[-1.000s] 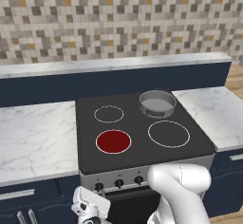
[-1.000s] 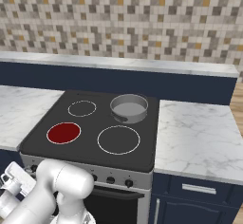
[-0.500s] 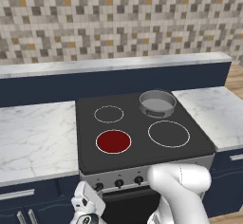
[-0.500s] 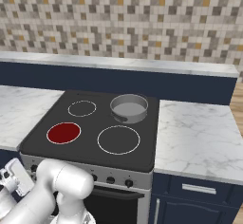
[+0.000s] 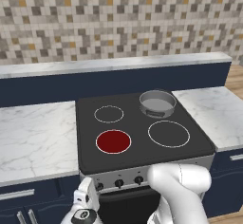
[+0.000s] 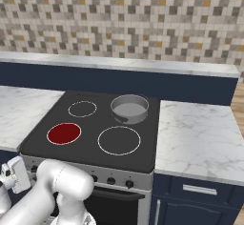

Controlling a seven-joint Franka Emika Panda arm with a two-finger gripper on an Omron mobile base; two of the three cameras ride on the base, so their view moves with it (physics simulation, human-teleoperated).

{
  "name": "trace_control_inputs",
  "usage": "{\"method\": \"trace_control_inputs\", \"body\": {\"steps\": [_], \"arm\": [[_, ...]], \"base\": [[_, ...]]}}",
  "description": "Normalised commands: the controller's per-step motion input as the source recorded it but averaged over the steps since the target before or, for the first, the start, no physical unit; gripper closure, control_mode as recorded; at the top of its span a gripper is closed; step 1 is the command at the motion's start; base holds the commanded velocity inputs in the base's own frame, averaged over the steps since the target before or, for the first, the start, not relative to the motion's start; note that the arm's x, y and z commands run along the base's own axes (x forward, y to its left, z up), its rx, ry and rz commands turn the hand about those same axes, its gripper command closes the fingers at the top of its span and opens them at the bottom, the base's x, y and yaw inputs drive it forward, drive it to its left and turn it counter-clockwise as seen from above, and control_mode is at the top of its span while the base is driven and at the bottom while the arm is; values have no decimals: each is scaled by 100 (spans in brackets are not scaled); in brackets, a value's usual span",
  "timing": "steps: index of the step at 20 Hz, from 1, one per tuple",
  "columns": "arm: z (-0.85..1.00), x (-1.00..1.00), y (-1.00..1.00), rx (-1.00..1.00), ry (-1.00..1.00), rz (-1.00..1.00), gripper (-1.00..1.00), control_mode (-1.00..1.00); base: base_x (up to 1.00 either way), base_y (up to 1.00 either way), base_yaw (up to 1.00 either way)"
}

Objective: Turn off the front left burner of the stove.

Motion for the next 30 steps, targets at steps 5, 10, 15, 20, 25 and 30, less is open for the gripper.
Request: {"method": "trace_control_inputs", "body": {"steps": [5,10,15,20,25,30], "arm": [[3,0,0,36,-11,-14,100,-100],[0,0,0,37,-17,-11,100,-100],[0,38,0,37,-16,-5,100,-100],[13,56,-2,32,-16,-2,100,-100],[18,61,-15,32,-13,0,100,-100],[2,20,-12,35,-9,0,100,-100]], "base": [[0,0,0],[0,0,0],[0,0,0],[0,0,0],[0,0,0],[0,0,0]]}}
